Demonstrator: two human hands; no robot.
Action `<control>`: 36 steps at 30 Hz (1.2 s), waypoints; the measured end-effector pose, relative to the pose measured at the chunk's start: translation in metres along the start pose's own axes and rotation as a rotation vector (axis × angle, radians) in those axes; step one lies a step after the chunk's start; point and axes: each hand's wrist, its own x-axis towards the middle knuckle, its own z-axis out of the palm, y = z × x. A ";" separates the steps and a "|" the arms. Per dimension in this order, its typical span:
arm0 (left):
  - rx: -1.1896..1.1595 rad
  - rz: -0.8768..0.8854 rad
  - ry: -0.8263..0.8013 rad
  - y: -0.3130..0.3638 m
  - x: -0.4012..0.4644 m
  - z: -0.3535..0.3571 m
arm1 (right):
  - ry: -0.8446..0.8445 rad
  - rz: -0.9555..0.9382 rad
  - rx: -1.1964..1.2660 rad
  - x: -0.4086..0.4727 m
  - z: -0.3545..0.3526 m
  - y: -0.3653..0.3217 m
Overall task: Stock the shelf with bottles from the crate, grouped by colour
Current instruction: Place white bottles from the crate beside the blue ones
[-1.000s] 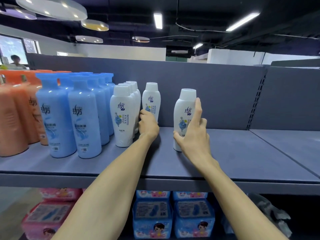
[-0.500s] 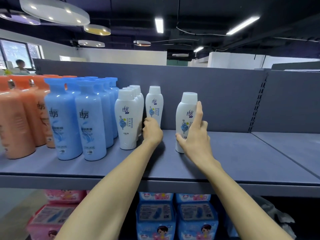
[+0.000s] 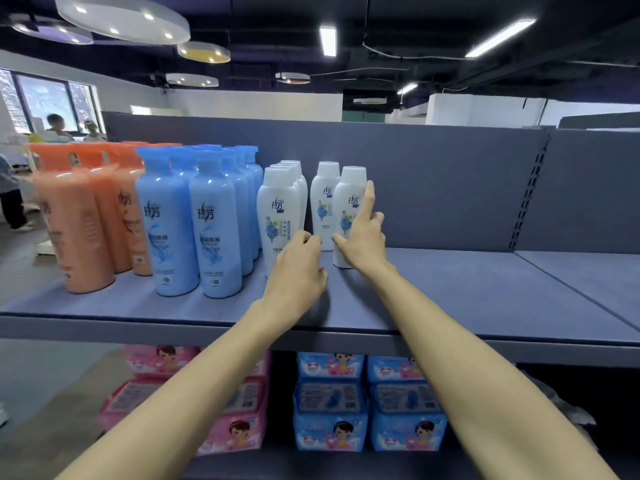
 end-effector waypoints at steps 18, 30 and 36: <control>0.086 -0.056 0.136 -0.022 -0.020 -0.021 | 0.026 0.010 -0.068 0.023 0.054 -0.027; 0.073 0.012 0.131 -0.041 -0.039 -0.044 | 0.084 0.027 -0.110 0.022 0.058 -0.028; 0.087 0.000 0.091 -0.039 -0.045 -0.053 | -0.010 0.056 -0.069 0.013 0.033 -0.021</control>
